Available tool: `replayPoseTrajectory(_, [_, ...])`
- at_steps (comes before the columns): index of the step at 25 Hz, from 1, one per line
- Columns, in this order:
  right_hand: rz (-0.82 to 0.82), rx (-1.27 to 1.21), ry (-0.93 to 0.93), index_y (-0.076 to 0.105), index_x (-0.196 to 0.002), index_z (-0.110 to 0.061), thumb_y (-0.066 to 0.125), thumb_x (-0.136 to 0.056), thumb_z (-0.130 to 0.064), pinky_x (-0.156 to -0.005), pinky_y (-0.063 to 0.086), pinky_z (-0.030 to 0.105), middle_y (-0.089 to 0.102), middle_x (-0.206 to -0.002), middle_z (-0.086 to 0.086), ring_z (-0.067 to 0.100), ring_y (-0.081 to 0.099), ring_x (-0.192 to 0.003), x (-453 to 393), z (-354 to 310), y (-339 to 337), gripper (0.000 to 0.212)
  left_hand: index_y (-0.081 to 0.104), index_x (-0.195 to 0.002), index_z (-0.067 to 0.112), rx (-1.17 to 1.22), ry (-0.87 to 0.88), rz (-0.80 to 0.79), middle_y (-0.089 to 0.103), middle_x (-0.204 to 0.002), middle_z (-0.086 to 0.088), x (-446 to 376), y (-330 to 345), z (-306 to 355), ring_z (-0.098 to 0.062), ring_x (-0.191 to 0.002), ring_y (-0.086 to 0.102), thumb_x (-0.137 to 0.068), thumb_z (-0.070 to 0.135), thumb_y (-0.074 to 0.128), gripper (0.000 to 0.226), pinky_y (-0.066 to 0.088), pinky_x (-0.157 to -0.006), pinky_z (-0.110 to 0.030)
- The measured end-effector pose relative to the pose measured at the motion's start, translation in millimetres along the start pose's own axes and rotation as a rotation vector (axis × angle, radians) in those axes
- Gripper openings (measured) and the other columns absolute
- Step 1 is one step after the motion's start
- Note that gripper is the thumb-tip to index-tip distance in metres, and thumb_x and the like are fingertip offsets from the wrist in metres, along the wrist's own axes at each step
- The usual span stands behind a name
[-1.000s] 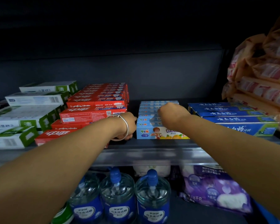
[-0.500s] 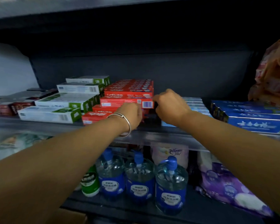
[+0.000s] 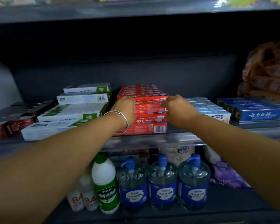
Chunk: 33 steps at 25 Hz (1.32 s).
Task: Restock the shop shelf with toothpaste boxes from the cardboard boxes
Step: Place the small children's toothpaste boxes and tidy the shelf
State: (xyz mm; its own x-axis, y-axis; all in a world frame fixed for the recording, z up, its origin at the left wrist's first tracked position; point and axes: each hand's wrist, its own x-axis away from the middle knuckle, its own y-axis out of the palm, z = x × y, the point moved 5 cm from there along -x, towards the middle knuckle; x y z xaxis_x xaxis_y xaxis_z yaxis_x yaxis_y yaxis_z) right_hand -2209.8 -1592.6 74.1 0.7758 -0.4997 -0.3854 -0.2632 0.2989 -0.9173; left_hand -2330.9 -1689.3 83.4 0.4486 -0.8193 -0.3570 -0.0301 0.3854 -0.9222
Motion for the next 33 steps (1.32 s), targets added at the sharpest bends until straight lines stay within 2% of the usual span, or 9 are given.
replayPoseTrajectory(7, [-0.017, 0.107, 0.038, 0.054, -0.127, -0.012, 0.051, -0.088, -0.006, -0.097, 0.044, 0.039, 0.055, -0.126, 0.011, 0.029, 0.046, -0.118, -26, -37, 4, 0.039, 0.041, -0.131, 0.009, -0.025, -0.027, -0.059, 0.044, -0.128, -0.016, -18, 5, -48, -0.032, -0.119, 0.043, -0.085, 0.027, 0.062, 0.053, 0.040, -0.102, -0.045])
replayPoseTrajectory(11, [-0.112, 0.169, 0.002, 0.039, -0.140, -0.018, 0.053, -0.092, -0.022, -0.106, 0.034, 0.042, 0.042, -0.140, 0.010, 0.030, 0.038, -0.128, -51, -38, 14, 0.051, 0.041, -0.132, 0.012, 0.007, -0.051, -0.094, 0.043, -0.129, -0.014, -35, 17, -60, -0.031, -0.122, 0.040, -0.081, 0.034, 0.066, 0.061, 0.038, -0.104, -0.044])
replayPoseTrajectory(14, [-0.209, 0.106, -0.007, 0.042, -0.137, -0.019, 0.060, -0.087, -0.032, -0.106, 0.038, 0.043, 0.045, -0.138, 0.009, 0.029, 0.043, -0.126, -72, -37, 16, 0.055, 0.042, -0.131, 0.014, 0.046, -0.063, -0.156, 0.044, -0.130, -0.011, -47, 21, -66, -0.029, -0.122, 0.041, -0.078, 0.037, 0.069, 0.065, 0.039, -0.104, -0.042])
replayPoseTrajectory(19, [-0.343, 0.130, -0.023, 0.048, -0.132, -0.020, 0.072, -0.077, -0.029, -0.105, 0.041, 0.043, 0.047, -0.135, 0.006, 0.026, 0.043, -0.124, -92, -32, 23, 0.060, 0.048, -0.127, 0.014, 0.119, -0.074, -0.202, 0.052, -0.127, -0.008, -62, 28, -69, -0.027, -0.115, 0.052, -0.074, 0.036, 0.074, 0.063, 0.046, -0.099, -0.042])
replayPoseTrajectory(23, [-0.334, 0.034, -0.035, 0.046, -0.131, -0.019, 0.077, -0.073, -0.024, -0.102, 0.045, 0.039, 0.051, -0.131, 0.003, 0.024, 0.050, -0.120, -97, -33, 16, 0.066, 0.052, -0.122, 0.013, 0.179, -0.076, -0.229, 0.060, -0.121, -0.008, -62, 28, -72, -0.026, -0.108, 0.059, -0.074, 0.031, 0.074, 0.056, 0.049, -0.095, -0.040])
replayPoseTrajectory(26, [-0.159, 0.067, -0.091, 0.038, -0.136, -0.017, 0.073, -0.078, -0.027, -0.101, 0.044, 0.041, 0.049, -0.134, 0.008, 0.027, 0.048, -0.123, -97, -43, 4, 0.068, 0.051, -0.120, 0.012, 0.215, -0.106, -0.157, 0.060, -0.119, -0.008, -63, 21, -76, -0.026, -0.107, 0.059, -0.075, 0.028, 0.075, 0.053, 0.049, -0.093, -0.035])
replayPoseTrajectory(28, [-0.035, 0.181, -0.126, 0.034, -0.138, -0.015, 0.068, -0.084, -0.027, -0.103, 0.041, 0.044, 0.042, -0.139, 0.010, 0.028, 0.039, -0.129, -91, -52, 6, 0.065, 0.050, -0.121, 0.013, 0.275, -0.153, -0.136, 0.060, -0.119, -0.008, -64, 22, -82, -0.025, -0.107, 0.059, -0.072, 0.031, 0.077, 0.058, 0.049, -0.094, -0.037])
replayPoseTrajectory(30, [-0.019, 0.157, -0.135, 0.033, -0.138, -0.016, 0.065, -0.087, -0.026, -0.104, 0.039, 0.045, 0.039, -0.141, 0.009, 0.027, 0.034, -0.132, -83, -55, 10, 0.061, 0.050, -0.121, 0.014, 0.359, -0.179, -0.160, 0.061, -0.120, -0.007, -63, 28, -85, -0.025, -0.107, 0.059, -0.075, 0.032, 0.074, 0.055, 0.049, -0.096, -0.041])
replayPoseTrajectory(33, [-0.031, 0.007, -0.142, 0.039, -0.135, -0.016, 0.057, -0.092, -0.025, -0.101, 0.041, 0.037, 0.045, -0.138, 0.007, 0.025, 0.043, -0.126, -80, -53, 7, 0.047, 0.052, -0.119, 0.015, 0.422, -0.201, -0.168, 0.062, -0.119, -0.007, -62, 32, -87, -0.025, -0.107, 0.060, -0.082, 0.028, 0.068, 0.043, 0.049, -0.096, -0.041])
